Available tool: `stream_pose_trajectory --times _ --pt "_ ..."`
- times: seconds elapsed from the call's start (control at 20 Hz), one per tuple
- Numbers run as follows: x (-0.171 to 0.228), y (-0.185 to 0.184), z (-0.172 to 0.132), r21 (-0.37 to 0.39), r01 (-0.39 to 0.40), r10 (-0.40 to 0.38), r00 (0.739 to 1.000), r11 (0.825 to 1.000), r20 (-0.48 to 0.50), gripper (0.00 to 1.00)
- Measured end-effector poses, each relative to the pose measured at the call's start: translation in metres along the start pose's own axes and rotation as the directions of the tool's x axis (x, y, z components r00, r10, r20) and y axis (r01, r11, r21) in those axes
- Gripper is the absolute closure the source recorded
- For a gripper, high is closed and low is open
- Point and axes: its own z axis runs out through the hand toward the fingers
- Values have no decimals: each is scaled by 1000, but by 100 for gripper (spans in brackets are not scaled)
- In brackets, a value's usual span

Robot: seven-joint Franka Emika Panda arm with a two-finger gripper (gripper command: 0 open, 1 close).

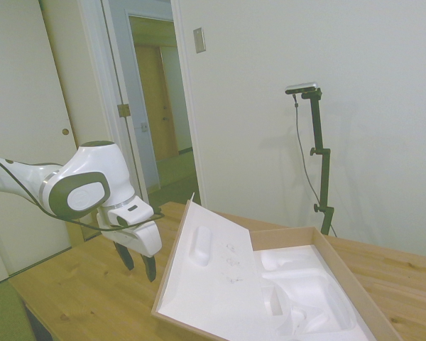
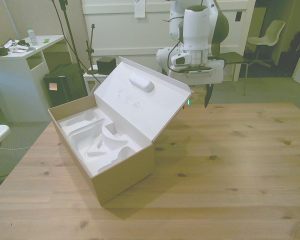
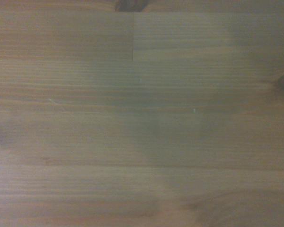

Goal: Close the box

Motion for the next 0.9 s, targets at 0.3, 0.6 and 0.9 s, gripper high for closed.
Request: stream_pose_trajectory --times 0.3,0.6,0.9 --pt "6 6 -5 12 -20 21 1000 1000 -3 0" --pt "34 35 -42 72 -104 108 993 992 -42 0" --pt "72 62 -86 134 -188 200 977 973 -79 0"
